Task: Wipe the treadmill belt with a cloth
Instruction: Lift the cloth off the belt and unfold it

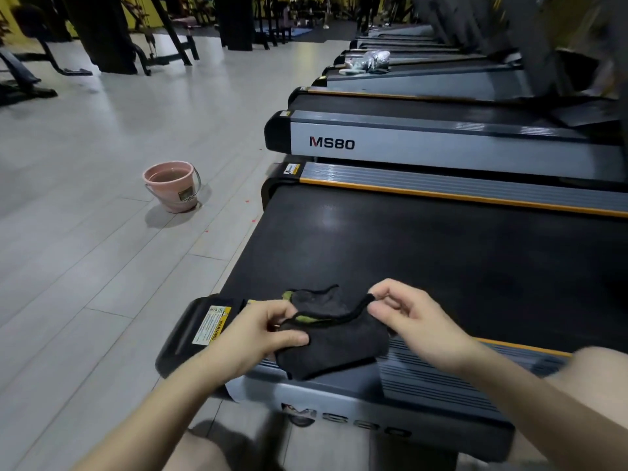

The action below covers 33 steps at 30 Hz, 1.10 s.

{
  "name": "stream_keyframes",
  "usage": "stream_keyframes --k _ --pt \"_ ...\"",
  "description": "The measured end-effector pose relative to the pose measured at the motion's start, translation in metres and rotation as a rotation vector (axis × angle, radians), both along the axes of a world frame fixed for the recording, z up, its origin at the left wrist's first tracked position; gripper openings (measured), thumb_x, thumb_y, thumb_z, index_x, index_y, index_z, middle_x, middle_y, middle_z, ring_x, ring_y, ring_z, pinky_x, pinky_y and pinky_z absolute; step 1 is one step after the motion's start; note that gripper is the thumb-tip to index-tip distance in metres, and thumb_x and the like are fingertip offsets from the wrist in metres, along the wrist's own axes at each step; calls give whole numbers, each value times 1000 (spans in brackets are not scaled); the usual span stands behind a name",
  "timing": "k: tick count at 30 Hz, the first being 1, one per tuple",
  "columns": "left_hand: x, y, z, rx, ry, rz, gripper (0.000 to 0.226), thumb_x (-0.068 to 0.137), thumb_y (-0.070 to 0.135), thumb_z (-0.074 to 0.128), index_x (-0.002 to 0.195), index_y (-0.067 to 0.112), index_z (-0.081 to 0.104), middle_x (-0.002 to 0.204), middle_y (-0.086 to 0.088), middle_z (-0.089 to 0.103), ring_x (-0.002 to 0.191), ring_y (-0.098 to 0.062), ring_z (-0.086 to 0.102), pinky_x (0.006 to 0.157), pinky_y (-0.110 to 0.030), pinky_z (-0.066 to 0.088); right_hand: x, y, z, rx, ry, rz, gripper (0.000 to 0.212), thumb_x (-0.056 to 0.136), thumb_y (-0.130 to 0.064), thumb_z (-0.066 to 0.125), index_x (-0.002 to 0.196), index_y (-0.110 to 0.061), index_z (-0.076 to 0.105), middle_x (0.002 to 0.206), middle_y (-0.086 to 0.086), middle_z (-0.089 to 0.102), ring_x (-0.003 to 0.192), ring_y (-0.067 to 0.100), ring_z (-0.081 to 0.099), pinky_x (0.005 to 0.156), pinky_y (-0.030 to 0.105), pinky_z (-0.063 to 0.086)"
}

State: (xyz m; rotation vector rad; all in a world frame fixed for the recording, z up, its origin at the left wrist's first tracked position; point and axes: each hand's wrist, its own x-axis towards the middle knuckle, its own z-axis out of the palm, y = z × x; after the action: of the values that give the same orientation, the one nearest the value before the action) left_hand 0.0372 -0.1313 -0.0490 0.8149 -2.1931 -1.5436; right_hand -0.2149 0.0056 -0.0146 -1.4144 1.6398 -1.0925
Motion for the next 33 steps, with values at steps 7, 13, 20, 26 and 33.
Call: stream_keyframes --k 7,13,20,26,33 --pt "-22 -54 -37 -110 -126 268 25 77 40 81 75 23 63 61 12 59 61 -9 51 63 -35 47 -8 -69 -34 80 33 -187 8 92 -30 64 87 -24 64 72 4 64 64 17 58 66 54 61" --pt "-48 -92 -45 -243 -302 389 27 80 36 84 101 25 71 96 6 74 91 -16 69 80 -34 57 -20 -116 -62 262 286 -206 38 88 -42 69 123 -28 61 94 -6 68 92 19 65 89 37 54" --pt "-74 -98 -62 -512 -593 129 42 93 52 62 132 36 58 133 3 65 121 -24 61 97 -40 51 -10 -73 -74 554 751 -94 43 86 -60 63 103 -21 63 111 3 60 101 27 59 86 39 52" --pt "-98 -94 -75 -552 -660 23 27 101 44 51 126 37 58 130 1 64 120 -26 58 96 -43 48 0 -58 -85 564 682 -179 34 90 -49 63 109 -21 60 114 4 60 104 31 60 86 37 50" --pt "-135 -100 -78 -793 -611 -385 57 101 14 41 146 48 43 164 7 29 149 -24 26 120 -43 25 -1 -56 -81 512 510 -317 8 80 -22 67 82 -28 62 98 -3 67 93 25 62 72 27 42"
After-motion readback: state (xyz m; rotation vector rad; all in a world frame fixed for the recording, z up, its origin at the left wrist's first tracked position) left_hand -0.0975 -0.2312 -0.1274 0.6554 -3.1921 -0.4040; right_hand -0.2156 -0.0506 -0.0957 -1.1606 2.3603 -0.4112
